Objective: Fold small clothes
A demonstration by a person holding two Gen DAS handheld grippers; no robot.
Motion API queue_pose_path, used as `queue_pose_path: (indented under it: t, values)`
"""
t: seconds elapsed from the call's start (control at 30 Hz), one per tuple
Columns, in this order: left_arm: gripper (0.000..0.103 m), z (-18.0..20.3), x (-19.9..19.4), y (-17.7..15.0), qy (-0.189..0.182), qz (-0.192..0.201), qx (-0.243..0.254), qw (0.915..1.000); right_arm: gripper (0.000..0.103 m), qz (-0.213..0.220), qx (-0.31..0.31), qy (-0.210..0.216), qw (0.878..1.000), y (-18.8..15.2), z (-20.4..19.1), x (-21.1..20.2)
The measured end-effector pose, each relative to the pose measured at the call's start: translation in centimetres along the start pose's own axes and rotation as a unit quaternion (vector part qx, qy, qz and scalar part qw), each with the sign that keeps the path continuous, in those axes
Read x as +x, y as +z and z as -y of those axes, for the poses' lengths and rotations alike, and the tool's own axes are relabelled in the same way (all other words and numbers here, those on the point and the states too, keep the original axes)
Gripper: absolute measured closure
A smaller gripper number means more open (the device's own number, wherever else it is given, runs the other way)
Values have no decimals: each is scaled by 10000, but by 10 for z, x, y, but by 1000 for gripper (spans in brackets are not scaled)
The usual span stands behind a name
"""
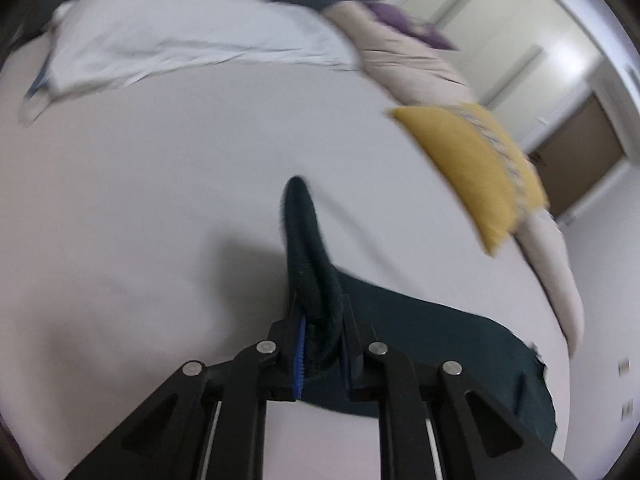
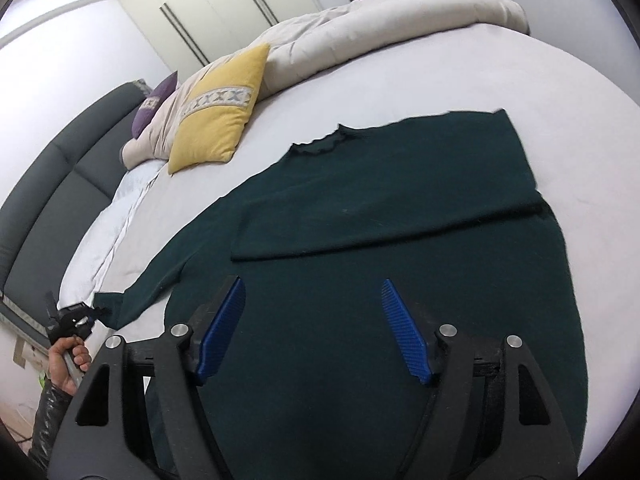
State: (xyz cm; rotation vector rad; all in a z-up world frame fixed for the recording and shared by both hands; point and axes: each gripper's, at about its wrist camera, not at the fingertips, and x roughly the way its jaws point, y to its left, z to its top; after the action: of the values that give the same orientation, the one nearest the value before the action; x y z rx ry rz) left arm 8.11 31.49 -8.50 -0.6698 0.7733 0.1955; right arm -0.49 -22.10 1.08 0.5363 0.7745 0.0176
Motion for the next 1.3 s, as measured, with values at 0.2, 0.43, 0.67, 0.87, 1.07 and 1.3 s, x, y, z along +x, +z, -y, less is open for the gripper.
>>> queue_pose_path:
  t: [0.2, 0.43, 0.67, 0.87, 1.07, 1.3]
  values:
    - [89, 152, -12, -56, -845, -93, 1335, 9874, 34, 56, 213, -17, 9998, -12, 29, -12]
    - [89, 291, 34, -193, -1372, -862, 2668, 9500, 34, 4, 570, -110, 9983, -19, 63, -16]
    - [47, 298, 53, -248, -1354, -1379, 3034, 9331, 33, -300, 541, -121, 9980, -13, 61, 10]
    - [28, 245, 6, -210, -1533, -905, 2846, 9420, 32, -643, 46, 220, 9977, 3, -1, 66]
    - [30, 187, 7, -155, -1293, -661, 2095, 9670, 32, -1213, -133, 268, 9922, 9, -59, 143]
    - [30, 148, 11, -128, -1130, -619, 1668, 9775, 88, -1449, -755, -204, 9863, 13, -98, 183]
